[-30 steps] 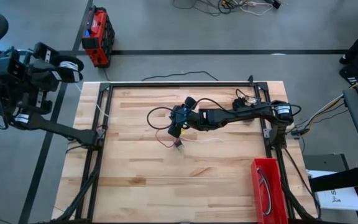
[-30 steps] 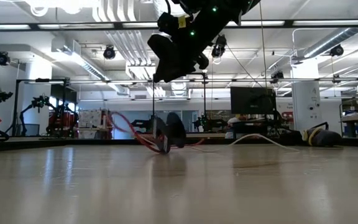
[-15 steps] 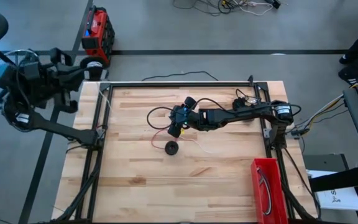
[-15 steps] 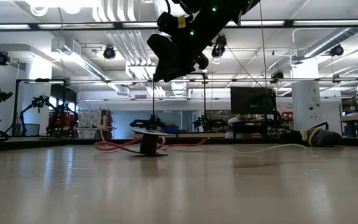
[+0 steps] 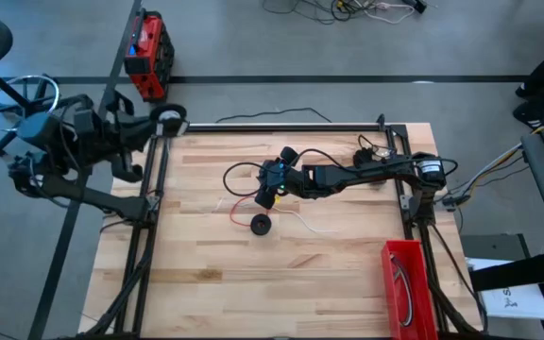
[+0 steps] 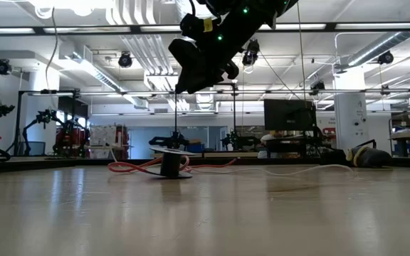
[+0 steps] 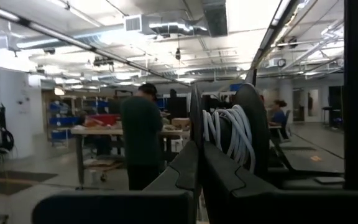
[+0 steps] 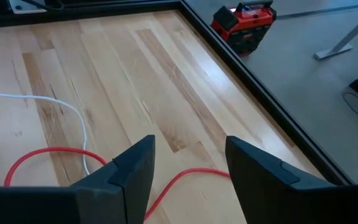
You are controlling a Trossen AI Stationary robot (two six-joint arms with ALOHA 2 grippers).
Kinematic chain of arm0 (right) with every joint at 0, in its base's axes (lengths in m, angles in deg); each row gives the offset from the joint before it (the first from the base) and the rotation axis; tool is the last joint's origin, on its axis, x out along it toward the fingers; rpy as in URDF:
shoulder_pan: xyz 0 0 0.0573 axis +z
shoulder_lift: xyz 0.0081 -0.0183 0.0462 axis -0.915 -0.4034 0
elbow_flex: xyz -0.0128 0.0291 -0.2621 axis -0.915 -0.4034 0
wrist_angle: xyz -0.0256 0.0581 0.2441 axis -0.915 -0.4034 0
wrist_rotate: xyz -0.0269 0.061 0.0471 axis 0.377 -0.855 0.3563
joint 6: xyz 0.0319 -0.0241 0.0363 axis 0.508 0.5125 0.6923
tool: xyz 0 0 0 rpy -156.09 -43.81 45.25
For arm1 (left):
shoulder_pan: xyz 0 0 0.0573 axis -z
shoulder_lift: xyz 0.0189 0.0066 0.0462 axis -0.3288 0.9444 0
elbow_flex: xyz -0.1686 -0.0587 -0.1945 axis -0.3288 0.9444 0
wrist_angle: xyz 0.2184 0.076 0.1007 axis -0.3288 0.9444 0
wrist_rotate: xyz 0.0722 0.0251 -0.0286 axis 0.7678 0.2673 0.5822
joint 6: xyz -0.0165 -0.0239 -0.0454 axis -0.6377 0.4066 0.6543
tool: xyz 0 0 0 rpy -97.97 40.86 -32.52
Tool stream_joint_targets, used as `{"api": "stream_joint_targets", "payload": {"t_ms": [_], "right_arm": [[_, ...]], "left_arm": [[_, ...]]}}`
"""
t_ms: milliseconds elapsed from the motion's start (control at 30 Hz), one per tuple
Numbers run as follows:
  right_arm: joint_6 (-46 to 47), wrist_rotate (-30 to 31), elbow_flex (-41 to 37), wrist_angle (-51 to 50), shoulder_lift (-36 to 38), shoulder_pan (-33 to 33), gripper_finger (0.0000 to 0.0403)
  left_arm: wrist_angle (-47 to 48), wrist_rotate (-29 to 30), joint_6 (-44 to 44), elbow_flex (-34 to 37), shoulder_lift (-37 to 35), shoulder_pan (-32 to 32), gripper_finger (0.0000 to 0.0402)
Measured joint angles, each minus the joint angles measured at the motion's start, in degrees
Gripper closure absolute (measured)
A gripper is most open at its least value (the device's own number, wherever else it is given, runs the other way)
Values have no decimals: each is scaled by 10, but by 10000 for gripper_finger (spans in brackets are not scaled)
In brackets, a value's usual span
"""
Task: Coil cords
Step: Coil the white wire onto the spool
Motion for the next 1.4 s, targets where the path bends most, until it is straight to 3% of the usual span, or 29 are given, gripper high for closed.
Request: {"api": "stream_joint_targets", "payload": {"t_ms": [333,567,667,867,1000,1167,1400], "right_arm": [[0,0,0,0,0,0,213],[0,0,0,0,0,0,214],[8,0,0,26,0,0,215],[19,0,11,81,-3,-5,217],[19,0,22,82,-3,-4,217],[16,0,28,83,-3,-4,216],[34,-20,32,117,-3,1,217]], "left_arm": [[-26,-1,18,122,-41,0,401],[-118,2,10,266,-52,7,401],[-152,40,22,315,-79,19,401],[-163,171,22,407,-138,43,401],[-208,186,49,467,-159,44,401],[-246,251,115,542,-168,43,401],[-409,254,124,641,-163,43,401]]}}
